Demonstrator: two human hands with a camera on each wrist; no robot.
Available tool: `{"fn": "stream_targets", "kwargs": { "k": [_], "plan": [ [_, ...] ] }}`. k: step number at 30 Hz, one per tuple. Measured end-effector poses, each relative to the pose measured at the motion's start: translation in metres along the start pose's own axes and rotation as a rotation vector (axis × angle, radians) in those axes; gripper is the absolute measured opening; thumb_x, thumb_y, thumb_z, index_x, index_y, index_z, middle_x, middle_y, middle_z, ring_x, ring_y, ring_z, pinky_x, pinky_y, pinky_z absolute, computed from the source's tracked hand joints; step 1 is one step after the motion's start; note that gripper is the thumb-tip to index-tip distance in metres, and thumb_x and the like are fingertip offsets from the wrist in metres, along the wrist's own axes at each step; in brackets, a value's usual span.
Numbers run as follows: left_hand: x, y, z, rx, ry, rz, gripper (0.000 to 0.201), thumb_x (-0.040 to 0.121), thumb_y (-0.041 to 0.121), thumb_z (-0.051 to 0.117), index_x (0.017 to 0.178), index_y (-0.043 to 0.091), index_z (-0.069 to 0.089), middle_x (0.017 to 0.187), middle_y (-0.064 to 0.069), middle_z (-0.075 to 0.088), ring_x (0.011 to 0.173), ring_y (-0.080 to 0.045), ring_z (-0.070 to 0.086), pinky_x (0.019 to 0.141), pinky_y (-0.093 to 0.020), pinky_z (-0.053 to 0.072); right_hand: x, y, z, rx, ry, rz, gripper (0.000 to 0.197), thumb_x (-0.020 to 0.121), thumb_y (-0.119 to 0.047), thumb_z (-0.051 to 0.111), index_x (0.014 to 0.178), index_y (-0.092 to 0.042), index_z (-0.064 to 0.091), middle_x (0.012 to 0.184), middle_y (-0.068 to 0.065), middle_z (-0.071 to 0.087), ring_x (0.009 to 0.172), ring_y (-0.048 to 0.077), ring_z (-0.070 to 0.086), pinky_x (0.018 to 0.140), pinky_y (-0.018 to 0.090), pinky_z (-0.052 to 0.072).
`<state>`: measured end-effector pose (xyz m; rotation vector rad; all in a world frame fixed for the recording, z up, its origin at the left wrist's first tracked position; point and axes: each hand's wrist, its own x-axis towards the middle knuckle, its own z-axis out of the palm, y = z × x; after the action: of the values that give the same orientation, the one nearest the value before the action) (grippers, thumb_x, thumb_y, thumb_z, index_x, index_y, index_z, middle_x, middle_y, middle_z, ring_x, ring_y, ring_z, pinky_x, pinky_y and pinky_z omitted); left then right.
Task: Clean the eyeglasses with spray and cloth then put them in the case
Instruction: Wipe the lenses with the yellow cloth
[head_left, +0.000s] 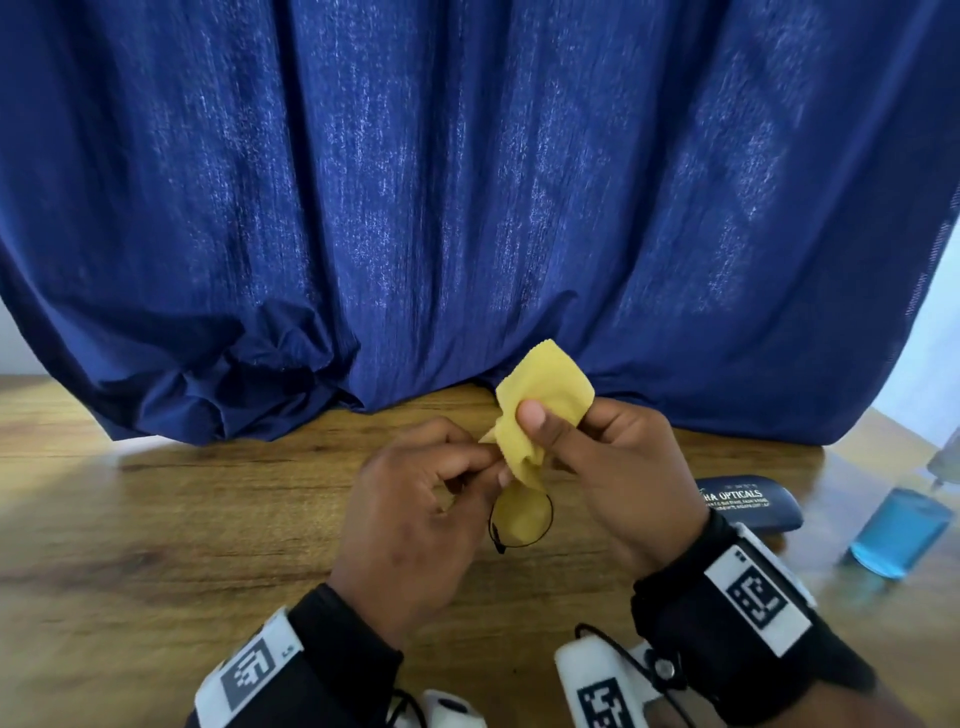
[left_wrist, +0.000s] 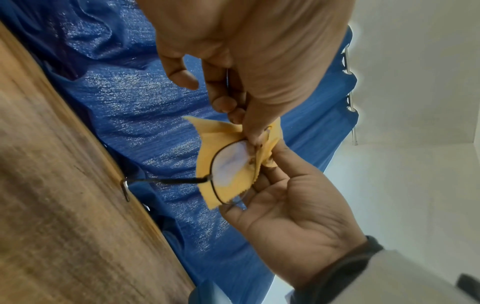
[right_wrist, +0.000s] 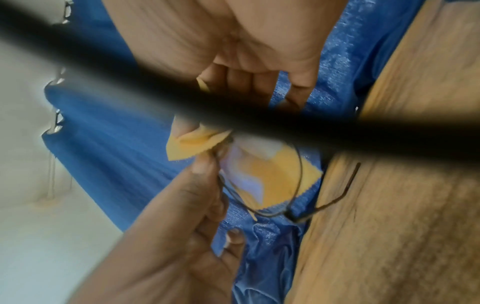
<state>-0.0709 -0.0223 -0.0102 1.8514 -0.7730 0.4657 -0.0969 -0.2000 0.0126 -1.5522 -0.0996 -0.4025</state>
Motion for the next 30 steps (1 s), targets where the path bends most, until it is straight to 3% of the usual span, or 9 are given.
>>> {"fn": "stream_targets", "kwargs": {
  "k": [6,11,14,18,22,24,26,28,30],
  "plan": [
    [-0.001,-0.001,0.003,-0.008,-0.033,-0.030,0.009,0.089,0.023,0.077,0.089,0.029,0.084,0.082,0.010,0.070,0.080,-0.013,0.065,0.065,-0.014,0.048,0.006,-0.001,-0.006,0.320,0.025,0.134,0.038,0.080,-0.022,0.072,0.111,0.000,0.074,0.105,0.019,0.078,0.088,0.023,0.075,0.070,0.027,0.060],
    [-0.002,-0.002,0.002,0.022,-0.033,-0.017,0.012,0.089,0.016,0.077,0.082,0.025,0.081,0.078,0.008,0.066,0.077,-0.016,0.062,0.061,-0.013,0.045,0.004,0.002,-0.004,0.192,-0.158,0.157,0.037,0.077,-0.012,0.076,0.112,0.001,0.073,0.105,0.018,0.079,0.092,0.026,0.076,0.079,0.028,0.062],
    [-0.002,-0.005,0.002,0.052,-0.028,-0.014,0.015,0.088,0.012,0.077,0.078,0.023,0.079,0.076,0.009,0.064,0.076,-0.015,0.062,0.060,-0.014,0.044,0.002,0.003,0.000,0.124,-0.182,0.119,0.032,0.081,-0.003,0.077,0.112,0.001,0.071,0.099,0.016,0.079,0.085,0.024,0.075,0.078,0.028,0.061],
    [-0.002,-0.006,0.002,0.080,-0.023,-0.012,0.019,0.086,0.008,0.077,0.074,0.023,0.077,0.073,0.010,0.063,0.074,-0.013,0.060,0.059,-0.012,0.042,0.001,0.002,0.000,0.088,-0.181,0.117,0.031,0.084,0.003,0.076,0.114,0.001,0.070,0.104,0.018,0.079,0.089,0.022,0.076,0.080,0.028,0.062],
    [0.000,-0.003,0.001,0.020,-0.049,0.005,0.009,0.087,0.022,0.075,0.082,0.027,0.081,0.076,0.010,0.066,0.075,-0.010,0.063,0.061,-0.009,0.043,-0.001,0.001,0.002,0.116,-0.064,0.098,0.020,0.085,-0.002,0.077,0.104,0.003,0.075,0.097,0.020,0.079,0.082,0.026,0.077,0.076,0.032,0.064],
    [0.001,0.001,0.001,-0.001,-0.066,-0.004,0.012,0.086,0.033,0.072,0.089,0.030,0.083,0.081,0.010,0.070,0.080,-0.011,0.066,0.064,-0.009,0.045,0.002,0.000,0.001,0.131,0.039,0.092,0.019,0.086,-0.011,0.078,0.099,0.003,0.077,0.097,0.021,0.079,0.092,0.034,0.077,0.085,0.042,0.063],
    [0.000,0.003,0.002,-0.004,-0.079,-0.020,0.012,0.085,0.033,0.073,0.091,0.032,0.083,0.085,0.012,0.072,0.084,-0.010,0.068,0.066,-0.009,0.047,0.007,-0.001,-0.006,0.147,0.136,0.090,0.024,0.087,-0.019,0.078,0.096,0.003,0.078,0.097,0.022,0.079,0.099,0.037,0.075,0.094,0.051,0.059],
    [-0.001,0.003,0.004,0.010,-0.083,-0.022,0.011,0.085,0.031,0.075,0.092,0.033,0.083,0.089,0.016,0.073,0.087,-0.009,0.069,0.068,-0.009,0.048,0.012,-0.003,-0.015,0.205,0.219,0.078,0.026,0.090,-0.022,0.074,0.096,0.004,0.078,0.096,0.023,0.078,0.096,0.038,0.075,0.093,0.051,0.059],
    [-0.002,0.002,0.006,0.014,-0.083,-0.030,0.011,0.085,0.033,0.075,0.092,0.034,0.084,0.088,0.017,0.072,0.085,-0.010,0.068,0.067,-0.010,0.047,0.016,-0.007,-0.022,0.226,0.233,0.054,0.025,0.091,-0.021,0.072,0.095,0.003,0.078,0.093,0.021,0.079,0.086,0.030,0.076,0.083,0.044,0.061]
  ]
}}
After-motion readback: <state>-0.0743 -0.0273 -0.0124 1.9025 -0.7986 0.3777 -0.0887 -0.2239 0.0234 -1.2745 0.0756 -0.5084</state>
